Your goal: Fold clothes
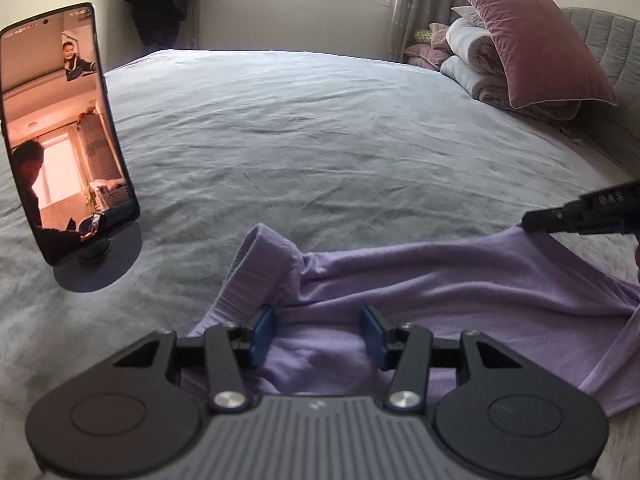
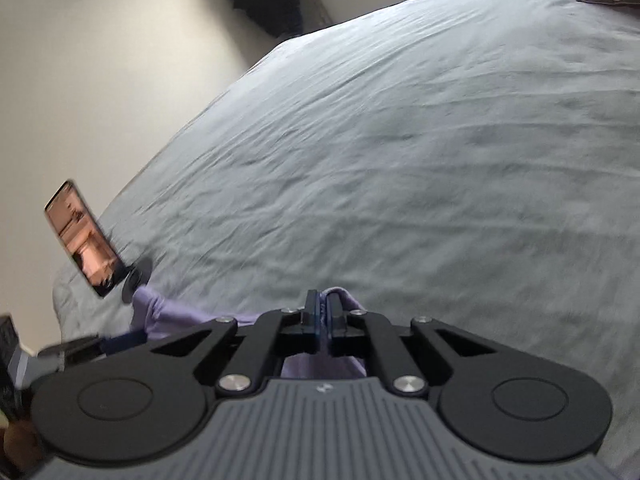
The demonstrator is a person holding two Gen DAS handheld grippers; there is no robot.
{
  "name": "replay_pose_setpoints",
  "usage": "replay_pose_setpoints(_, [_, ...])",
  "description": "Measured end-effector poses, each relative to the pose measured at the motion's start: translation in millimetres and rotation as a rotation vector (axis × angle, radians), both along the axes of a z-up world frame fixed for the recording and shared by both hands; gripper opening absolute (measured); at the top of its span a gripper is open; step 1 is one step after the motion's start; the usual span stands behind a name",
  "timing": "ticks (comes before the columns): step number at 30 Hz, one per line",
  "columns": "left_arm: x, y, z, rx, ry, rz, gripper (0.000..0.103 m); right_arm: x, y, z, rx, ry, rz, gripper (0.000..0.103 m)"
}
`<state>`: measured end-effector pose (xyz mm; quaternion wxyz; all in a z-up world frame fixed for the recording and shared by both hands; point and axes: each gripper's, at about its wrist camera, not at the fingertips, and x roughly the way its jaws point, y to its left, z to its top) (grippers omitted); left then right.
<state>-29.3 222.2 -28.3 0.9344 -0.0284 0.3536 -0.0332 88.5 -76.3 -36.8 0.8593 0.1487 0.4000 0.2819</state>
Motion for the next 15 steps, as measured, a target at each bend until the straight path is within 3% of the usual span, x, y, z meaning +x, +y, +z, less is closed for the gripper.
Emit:
replay_pose_setpoints(5, [2, 3, 2, -0.017, 0.027, -0.025, 0.053, 12, 6, -12, -0.061, 0.010, -0.032, 0.003])
replay_pose_setpoints(9, [4, 16, 7, -0.129, 0.023, 0.003, 0.053, 5, 11, -12, -0.099, -0.037, -0.020, 0.004])
replay_pose_setpoints(11, [5, 23, 10, -0.195, 0.009, 0.021, 0.050, 4, 11, -10, -0.109, -0.040, -0.018, 0.005])
replay_pose_setpoints(12, [6, 26, 11, -0.226, 0.001, 0.033, 0.042, 2, 11, -9, -0.112, -0.040, -0.017, 0.007])
replay_pose_setpoints(15, [14, 33, 9, -0.280, -0.004, 0.062, 0.032, -4, 17, -4, -0.143, -0.058, -0.010, 0.013])
